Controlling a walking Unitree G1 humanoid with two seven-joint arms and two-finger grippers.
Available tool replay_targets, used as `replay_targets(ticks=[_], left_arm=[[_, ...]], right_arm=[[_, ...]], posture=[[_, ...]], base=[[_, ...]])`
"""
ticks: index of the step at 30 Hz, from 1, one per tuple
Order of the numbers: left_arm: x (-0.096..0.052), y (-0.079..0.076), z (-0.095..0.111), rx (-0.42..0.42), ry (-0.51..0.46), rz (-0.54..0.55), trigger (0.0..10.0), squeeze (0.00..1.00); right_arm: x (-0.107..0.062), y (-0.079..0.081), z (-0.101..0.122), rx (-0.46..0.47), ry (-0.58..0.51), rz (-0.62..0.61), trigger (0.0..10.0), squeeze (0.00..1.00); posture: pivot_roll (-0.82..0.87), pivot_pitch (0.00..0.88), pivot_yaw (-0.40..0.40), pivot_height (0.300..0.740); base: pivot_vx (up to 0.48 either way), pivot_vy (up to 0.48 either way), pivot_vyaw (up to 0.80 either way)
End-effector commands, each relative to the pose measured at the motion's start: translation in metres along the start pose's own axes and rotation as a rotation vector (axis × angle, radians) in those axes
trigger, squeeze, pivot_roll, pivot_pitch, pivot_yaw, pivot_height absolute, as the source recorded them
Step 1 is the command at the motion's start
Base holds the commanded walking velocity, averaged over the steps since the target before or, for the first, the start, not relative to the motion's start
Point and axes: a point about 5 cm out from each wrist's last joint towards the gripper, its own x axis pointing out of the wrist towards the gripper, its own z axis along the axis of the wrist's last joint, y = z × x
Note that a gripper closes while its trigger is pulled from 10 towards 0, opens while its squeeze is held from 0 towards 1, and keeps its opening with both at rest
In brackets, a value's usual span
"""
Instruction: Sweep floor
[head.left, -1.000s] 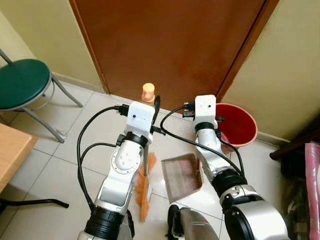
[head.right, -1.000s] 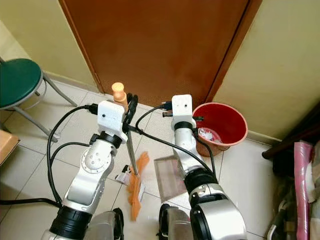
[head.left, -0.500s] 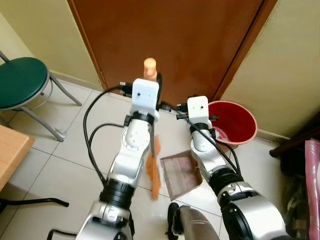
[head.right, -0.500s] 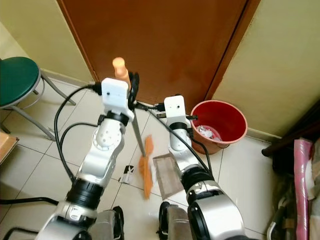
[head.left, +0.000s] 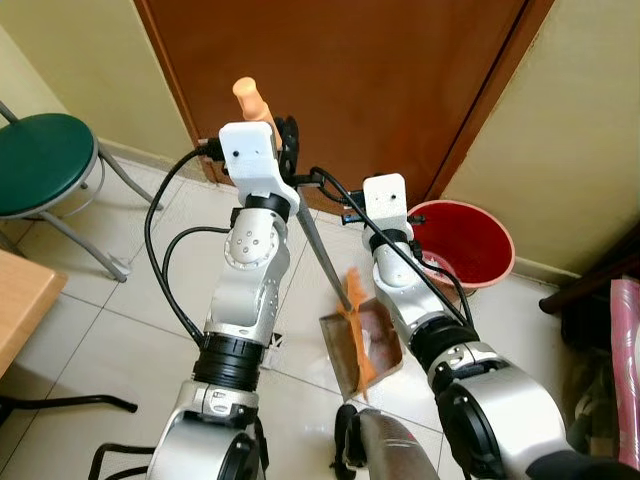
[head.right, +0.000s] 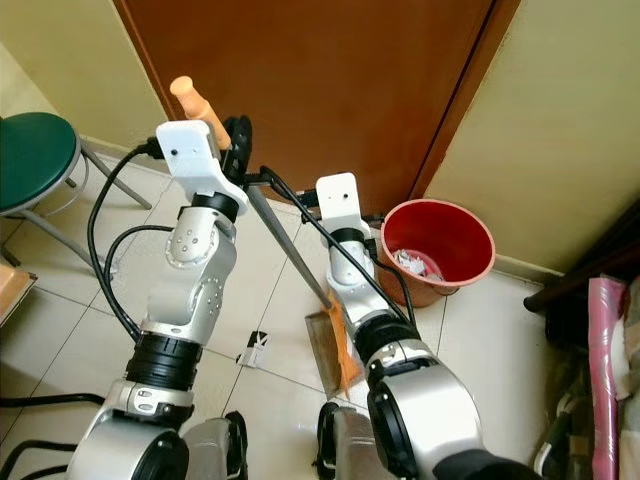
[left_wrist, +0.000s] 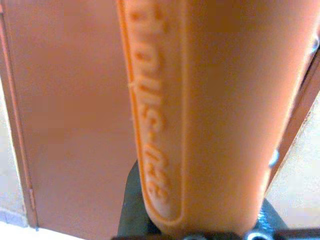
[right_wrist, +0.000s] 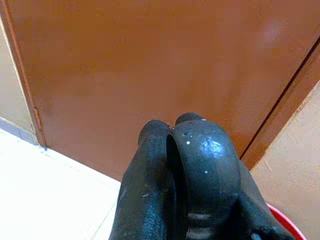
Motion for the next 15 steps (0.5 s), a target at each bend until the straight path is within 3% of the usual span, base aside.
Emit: replay_targets(ticks=[1,6,10,11,15], left_arm=[[0.004,0.024,0.042,-0.042,-0.176,0.091,10.0,0.0],[0.002,0.064,0.081,0.056,-0.274,0.168,10.0,0.0],[0.0,0.075,0.088,0.096,-0.288,0.183,10.0,0.0],[-0.003,0.085,0.088,0.125,-0.286,0.194,10.0,0.0],[-0.01,0.095,0.083,0.151,-0.256,0.216,10.0,0.0]], right_arm=[[-0.007,-0.014,-0.021,0.016,0.084,-0.05,10.0,0.0],[-0.003,-0.039,-0.02,0.038,0.078,-0.131,10.0,0.0],[-0.003,-0.047,-0.021,0.038,0.073,-0.154,10.0,0.0],[-0.004,-0.055,-0.022,0.05,0.073,-0.176,10.0,0.0],[-0.006,-0.067,-0.026,0.08,0.094,-0.214,10.0,0.0]], posture=[[0.06,0.155,-0.029,0.74],[0.08,0.15,-0.034,0.74],[0.08,0.148,-0.035,0.74],[0.07,0.145,-0.036,0.74],[0.07,0.145,-0.036,0.74]], base=[[0.0,0.0,0.0],[0.0,0.0,0.0],[0.0,0.0,0.0],[0.0,0.0,0.0],[0.0,0.0,0.0]])
